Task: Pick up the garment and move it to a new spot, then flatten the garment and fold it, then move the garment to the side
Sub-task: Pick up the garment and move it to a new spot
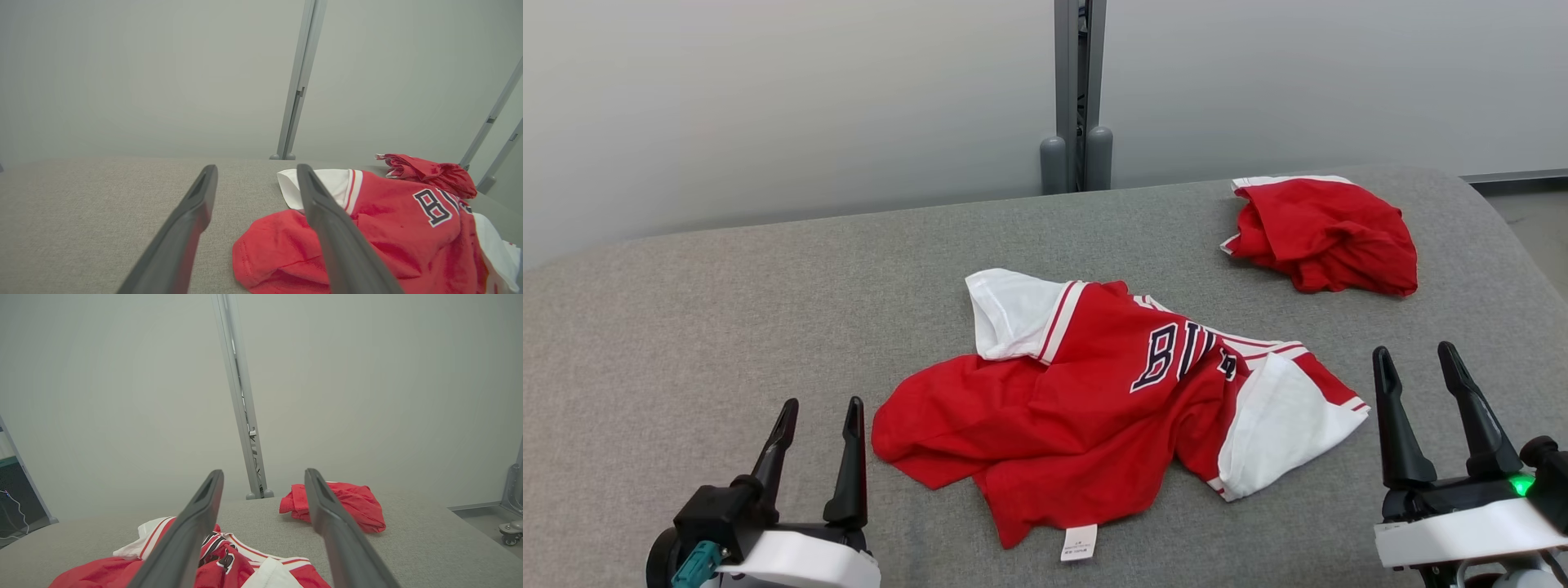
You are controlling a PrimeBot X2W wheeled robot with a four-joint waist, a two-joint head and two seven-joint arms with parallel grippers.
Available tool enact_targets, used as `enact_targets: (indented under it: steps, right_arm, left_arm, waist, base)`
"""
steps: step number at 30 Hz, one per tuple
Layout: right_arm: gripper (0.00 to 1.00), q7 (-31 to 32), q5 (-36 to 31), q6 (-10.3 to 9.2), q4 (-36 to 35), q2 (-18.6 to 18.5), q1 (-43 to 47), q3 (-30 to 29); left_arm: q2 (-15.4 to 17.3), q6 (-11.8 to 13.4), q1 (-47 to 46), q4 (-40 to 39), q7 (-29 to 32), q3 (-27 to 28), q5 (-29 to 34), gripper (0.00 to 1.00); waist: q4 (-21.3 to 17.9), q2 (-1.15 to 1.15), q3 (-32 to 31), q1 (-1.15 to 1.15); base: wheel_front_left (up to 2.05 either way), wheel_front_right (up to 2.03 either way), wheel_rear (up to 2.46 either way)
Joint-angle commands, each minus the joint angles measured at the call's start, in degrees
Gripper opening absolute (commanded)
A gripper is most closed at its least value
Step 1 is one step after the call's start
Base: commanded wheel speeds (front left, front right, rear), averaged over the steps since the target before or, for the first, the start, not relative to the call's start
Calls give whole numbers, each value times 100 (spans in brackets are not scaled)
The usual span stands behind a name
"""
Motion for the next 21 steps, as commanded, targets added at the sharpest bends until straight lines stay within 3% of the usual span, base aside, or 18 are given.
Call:
enact_targets:
  steps: [1,21]
  right_arm:
    - [100,1,-26,2,-4,-27,22,-10]
    - [100,1,8,2,85,-54,14,36]
  left_arm:
    - [20,-60,-30,38,-8,70,52,100]
    - [-282,-427,-120,357,-8,370,410,100]
  waist:
    - [1,0,-2,0]
    - [22,0,2,0]
  base:
    - [0,0,0]
    - [0,0,0]
